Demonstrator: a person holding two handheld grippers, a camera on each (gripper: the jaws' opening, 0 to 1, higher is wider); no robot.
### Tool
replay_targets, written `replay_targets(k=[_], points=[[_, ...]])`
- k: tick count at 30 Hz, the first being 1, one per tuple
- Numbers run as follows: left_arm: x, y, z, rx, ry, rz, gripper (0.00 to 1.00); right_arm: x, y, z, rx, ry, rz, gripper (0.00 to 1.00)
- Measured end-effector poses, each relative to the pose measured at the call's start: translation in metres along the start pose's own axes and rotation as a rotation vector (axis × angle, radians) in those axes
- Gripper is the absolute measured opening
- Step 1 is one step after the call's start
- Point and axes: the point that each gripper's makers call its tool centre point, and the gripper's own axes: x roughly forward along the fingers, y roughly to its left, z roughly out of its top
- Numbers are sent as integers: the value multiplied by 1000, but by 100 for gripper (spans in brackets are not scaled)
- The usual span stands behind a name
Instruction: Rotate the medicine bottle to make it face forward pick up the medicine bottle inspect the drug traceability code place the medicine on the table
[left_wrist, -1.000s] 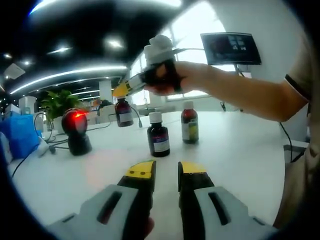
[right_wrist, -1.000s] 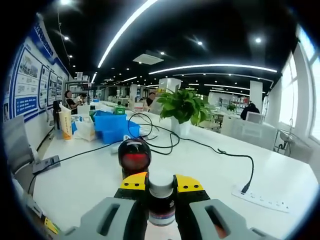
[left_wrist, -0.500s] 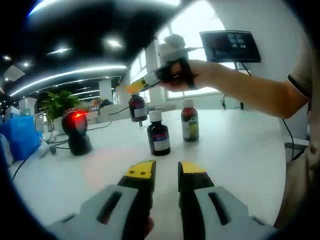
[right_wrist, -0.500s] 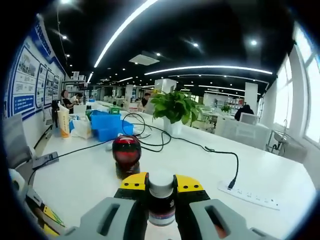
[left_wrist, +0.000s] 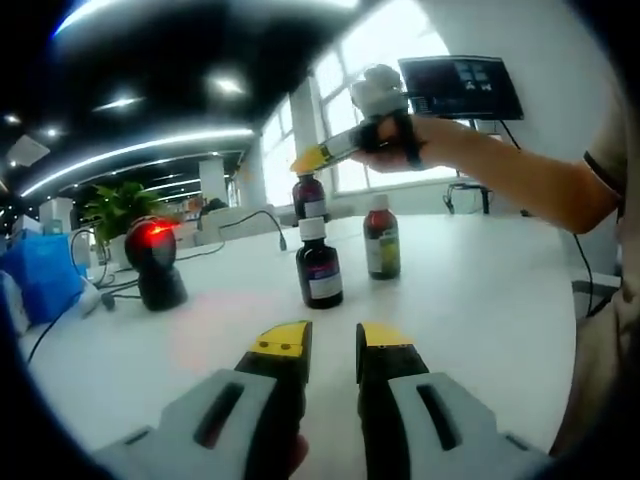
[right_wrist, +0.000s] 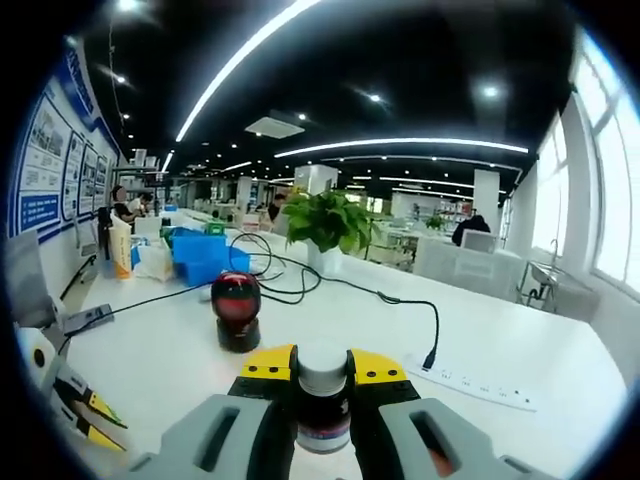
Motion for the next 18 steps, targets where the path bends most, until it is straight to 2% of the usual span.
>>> replay_targets(k=[18], points=[[-1,0,0,11,8,5,10,-42,-38,-19,32,0,-82,15]])
